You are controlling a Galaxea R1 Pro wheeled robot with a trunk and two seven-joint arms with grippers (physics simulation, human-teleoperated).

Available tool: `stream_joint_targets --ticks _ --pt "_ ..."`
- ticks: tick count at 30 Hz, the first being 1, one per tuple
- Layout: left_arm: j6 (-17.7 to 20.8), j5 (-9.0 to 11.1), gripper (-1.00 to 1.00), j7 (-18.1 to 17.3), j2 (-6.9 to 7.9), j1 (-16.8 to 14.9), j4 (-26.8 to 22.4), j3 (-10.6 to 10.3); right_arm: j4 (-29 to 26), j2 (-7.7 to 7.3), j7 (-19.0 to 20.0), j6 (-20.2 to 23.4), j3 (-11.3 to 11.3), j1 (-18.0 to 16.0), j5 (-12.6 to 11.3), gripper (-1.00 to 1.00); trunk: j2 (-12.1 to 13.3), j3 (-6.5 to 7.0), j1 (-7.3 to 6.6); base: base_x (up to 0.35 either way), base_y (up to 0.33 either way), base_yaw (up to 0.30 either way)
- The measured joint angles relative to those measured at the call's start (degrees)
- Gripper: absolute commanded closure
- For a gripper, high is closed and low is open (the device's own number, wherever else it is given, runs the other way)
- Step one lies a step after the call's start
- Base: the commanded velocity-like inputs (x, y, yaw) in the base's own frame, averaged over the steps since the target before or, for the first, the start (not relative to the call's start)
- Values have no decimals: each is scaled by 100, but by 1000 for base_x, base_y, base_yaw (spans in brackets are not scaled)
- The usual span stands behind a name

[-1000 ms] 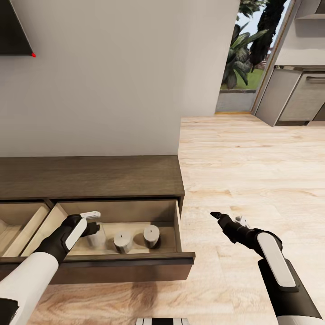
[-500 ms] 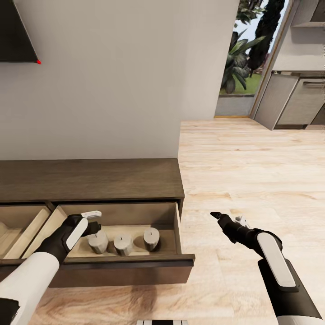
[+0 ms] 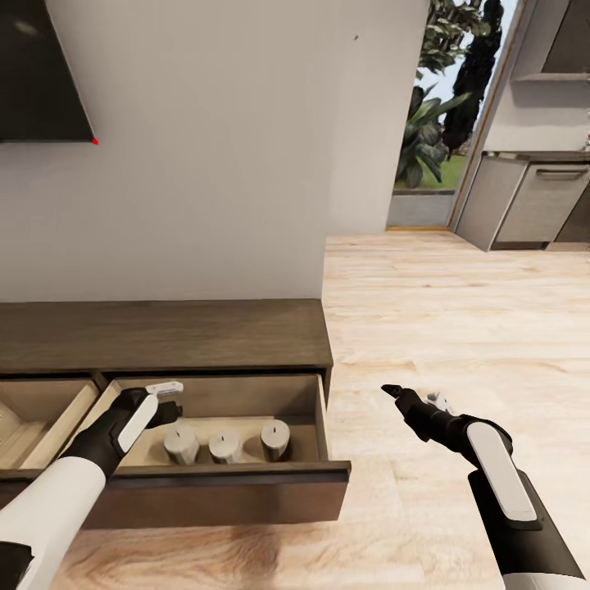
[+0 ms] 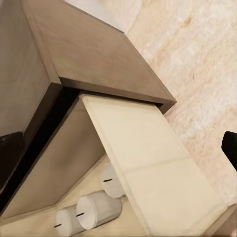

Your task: Place each of the two pumpkins and all three candles from the living room inside a cabinet in the living room (use any cabinet), then make sure every cabinet is closed, and position the cauldron so it is next to a table in the living room.

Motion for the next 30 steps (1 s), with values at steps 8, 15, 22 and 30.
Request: stream_joint_targets --ticks 8,15,22,30 --pt "-6 2 -100 -5 6 -3 -15 0 0 -4 0 16 0 0 0 -100 11 177 -22 -12 0 0" --pt "-9 1 -100 -2 6 -3 -19 0 0 0 0 17 9 0 0 -100 20 333 -40 -1 0 0" --pt "-9 6 -100 -2 -1 -3 -21 0 -3 -5 2 20 12 0 0 -100 29 488 -58 0 0 0" --pt "66 2 -100 21 5 3 -226 -9 -4 0 2 19 7 0 -2 -100 40 665 -77 -54 0 0"
